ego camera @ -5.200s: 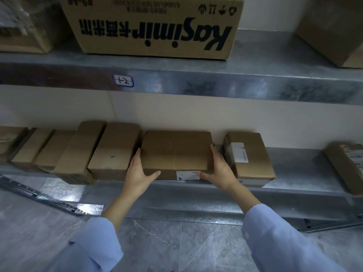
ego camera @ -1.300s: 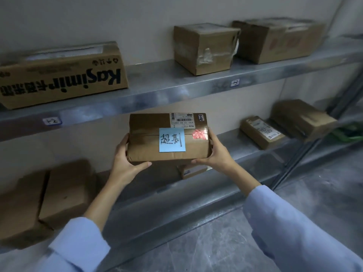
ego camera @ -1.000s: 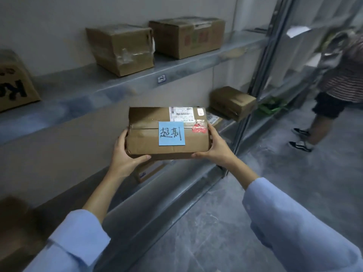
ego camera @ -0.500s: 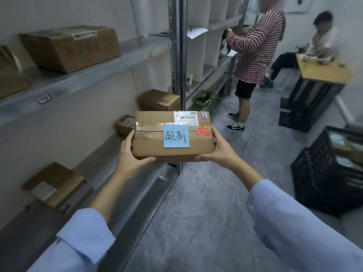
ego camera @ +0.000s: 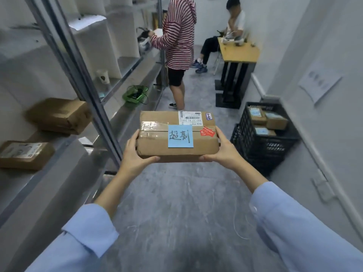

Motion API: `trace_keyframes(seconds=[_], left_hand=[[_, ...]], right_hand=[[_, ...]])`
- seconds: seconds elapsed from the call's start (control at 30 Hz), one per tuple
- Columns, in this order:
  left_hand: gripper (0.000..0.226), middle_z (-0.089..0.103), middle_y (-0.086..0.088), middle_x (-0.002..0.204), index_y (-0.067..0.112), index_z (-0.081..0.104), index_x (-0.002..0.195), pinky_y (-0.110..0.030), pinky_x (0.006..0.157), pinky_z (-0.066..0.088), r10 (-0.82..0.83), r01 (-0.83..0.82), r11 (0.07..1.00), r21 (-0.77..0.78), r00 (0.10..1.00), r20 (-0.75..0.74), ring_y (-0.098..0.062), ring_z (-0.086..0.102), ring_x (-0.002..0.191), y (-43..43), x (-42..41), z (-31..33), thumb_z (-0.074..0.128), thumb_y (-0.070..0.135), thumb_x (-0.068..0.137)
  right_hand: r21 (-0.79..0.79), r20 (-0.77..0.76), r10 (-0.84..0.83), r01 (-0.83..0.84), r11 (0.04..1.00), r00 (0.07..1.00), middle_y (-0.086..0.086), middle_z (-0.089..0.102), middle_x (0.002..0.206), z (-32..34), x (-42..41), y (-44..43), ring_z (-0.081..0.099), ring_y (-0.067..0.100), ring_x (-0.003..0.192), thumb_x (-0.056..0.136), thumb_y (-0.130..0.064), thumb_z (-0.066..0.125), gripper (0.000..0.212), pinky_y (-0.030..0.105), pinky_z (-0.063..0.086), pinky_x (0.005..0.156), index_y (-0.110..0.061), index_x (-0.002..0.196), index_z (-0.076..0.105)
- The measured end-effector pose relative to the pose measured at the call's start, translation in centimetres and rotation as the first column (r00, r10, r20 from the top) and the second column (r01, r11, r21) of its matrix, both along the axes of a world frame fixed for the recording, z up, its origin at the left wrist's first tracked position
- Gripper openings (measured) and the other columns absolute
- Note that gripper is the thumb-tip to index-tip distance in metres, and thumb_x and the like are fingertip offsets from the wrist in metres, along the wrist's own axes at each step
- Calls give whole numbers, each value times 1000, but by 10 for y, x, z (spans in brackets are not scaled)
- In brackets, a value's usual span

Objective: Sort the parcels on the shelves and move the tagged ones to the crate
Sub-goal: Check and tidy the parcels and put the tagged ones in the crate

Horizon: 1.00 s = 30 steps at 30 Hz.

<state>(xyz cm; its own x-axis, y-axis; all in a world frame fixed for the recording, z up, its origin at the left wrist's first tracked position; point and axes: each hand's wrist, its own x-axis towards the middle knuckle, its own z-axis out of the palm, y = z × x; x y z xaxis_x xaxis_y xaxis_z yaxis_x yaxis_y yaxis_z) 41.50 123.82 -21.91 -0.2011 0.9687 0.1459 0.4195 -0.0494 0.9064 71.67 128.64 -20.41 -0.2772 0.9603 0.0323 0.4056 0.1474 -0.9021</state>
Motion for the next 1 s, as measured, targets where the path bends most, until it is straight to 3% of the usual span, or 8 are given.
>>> trace_keyframes(seconds=[0.17,0.37,0.53,0.7,0.77,0.87,0.93,1.0], left_hand=[[111,36,4,145,23,27,152,-33,105,41,-174,175,985,-14,984,25,-11,41,128,62,80,-10,92,15,63],[116,38,5,142,27,29,151,-36,105,43,-314,315,949,-15,948,41,-15,45,129,147,159,-21,91,28,53],[116,37,4,148,24,27,152,-41,106,44,-398,398,917,9,916,47,-15,44,131,241,208,-31,94,24,57],[111,35,14,141,30,28,149,-32,100,45,-457,457,889,14,887,63,-13,46,125,333,247,-29,93,22,60],[110,37,12,142,32,28,148,-33,100,45,-475,475,880,16,877,72,-12,47,124,366,260,-27,93,23,60],[109,40,5,144,31,29,148,-36,101,46,-499,500,866,8,862,87,-14,47,126,404,284,-29,93,22,61],[109,39,5,145,29,28,149,-37,101,47,-512,514,858,1,854,90,-14,47,126,424,301,-33,92,21,62],[109,37,6,144,27,27,150,-39,103,46,-521,525,851,-13,848,92,-15,46,126,444,318,-39,92,21,63]], right_hand=[[-7,61,-167,168,986,984,-41,46,111,-11,84,16,47,-28,100,60,-29,93,108,-2,39,76,-50,137,21],[-18,109,-305,308,951,946,-17,52,133,-23,160,59,50,4,119,58,-33,94,119,11,39,88,-36,150,20],[-1,133,-393,397,918,910,-25,49,129,-27,206,127,48,1,119,58,-32,95,121,10,38,93,-34,151,18],[20,126,-459,460,888,879,-37,44,123,-24,232,203,41,-32,105,56,-32,95,114,-6,34,81,-43,140,20],[17,136,-495,498,867,858,-30,49,128,-22,239,232,45,-22,114,54,-33,96,114,3,37,93,-44,139,22],[-4,149,-556,563,827,818,-7,45,147,-28,253,266,43,11,134,52,-36,96,138,36,36,112,-25,155,5],[-29,177,-589,602,798,789,-3,40,151,-33,264,285,38,17,138,52,-38,96,145,42,32,115,-25,156,-5],[-29,165,-599,611,791,783,-10,46,142,-40,279,303,43,13,133,50,-39,96,135,40,35,112,-35,151,7]])
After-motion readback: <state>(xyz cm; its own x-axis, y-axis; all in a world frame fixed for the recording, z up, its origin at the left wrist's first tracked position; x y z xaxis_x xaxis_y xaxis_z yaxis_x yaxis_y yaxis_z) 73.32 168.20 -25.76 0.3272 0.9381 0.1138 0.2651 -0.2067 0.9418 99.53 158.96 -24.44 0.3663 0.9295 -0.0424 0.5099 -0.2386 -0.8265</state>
